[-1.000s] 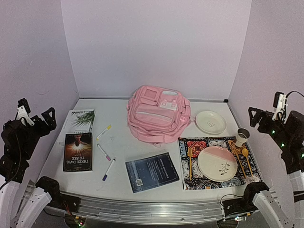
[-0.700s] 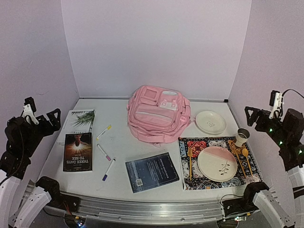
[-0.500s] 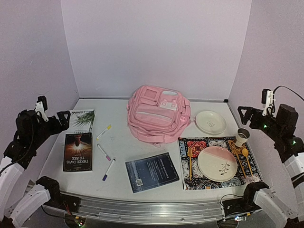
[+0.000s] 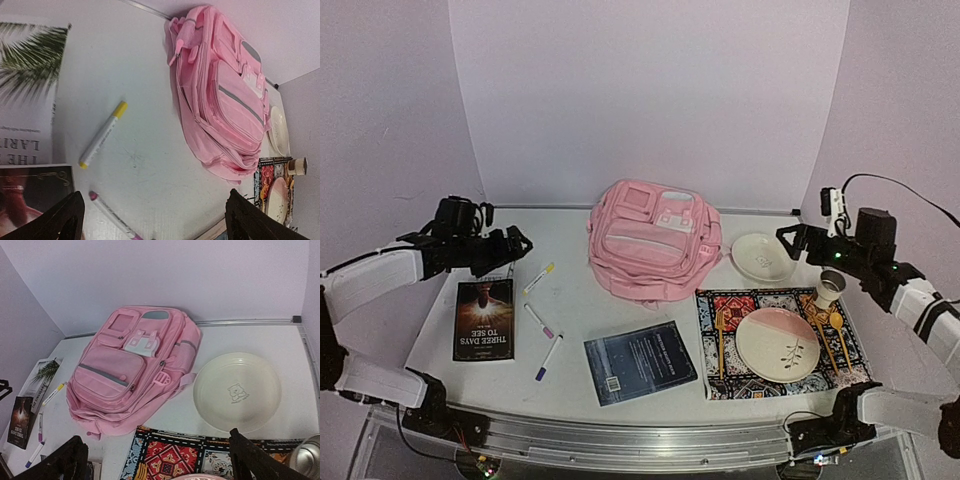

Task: Pack the student bag
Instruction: Grab the student bag from the center of the board, then pass from the left arm to the right, then adjust the student bag at the center of the board, then hold the upper front pocket of the student bag, then pick up the upper front pocket of the student bag.

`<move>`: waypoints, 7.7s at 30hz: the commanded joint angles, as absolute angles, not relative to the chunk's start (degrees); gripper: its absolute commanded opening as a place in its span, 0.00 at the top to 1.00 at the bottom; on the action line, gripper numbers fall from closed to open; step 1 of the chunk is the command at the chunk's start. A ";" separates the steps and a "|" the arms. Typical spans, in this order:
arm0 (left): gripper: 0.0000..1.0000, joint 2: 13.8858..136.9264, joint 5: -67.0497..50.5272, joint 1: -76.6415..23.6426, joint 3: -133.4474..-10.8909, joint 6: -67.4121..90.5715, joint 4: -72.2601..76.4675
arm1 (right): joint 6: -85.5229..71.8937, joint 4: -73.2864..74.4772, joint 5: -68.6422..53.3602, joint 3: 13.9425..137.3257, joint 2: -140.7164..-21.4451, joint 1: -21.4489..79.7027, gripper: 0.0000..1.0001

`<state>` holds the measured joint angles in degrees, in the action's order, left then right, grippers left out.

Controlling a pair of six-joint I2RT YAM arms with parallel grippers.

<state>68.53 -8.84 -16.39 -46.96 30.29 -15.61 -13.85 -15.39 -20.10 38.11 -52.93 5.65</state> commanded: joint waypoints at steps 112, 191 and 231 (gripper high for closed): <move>0.60 97.16 -23.35 -24.20 -57.63 56.11 8.98 | -56.93 -30.43 -21.79 70.54 -105.70 31.13 1.00; 0.67 94.13 0.54 -54.90 -69.29 62.11 -11.79 | -69.32 -27.35 9.15 69.75 -97.84 46.78 1.00; 0.79 96.71 1.87 -54.14 -67.50 58.76 5.14 | -64.88 -31.38 -3.31 64.19 -95.33 48.09 1.00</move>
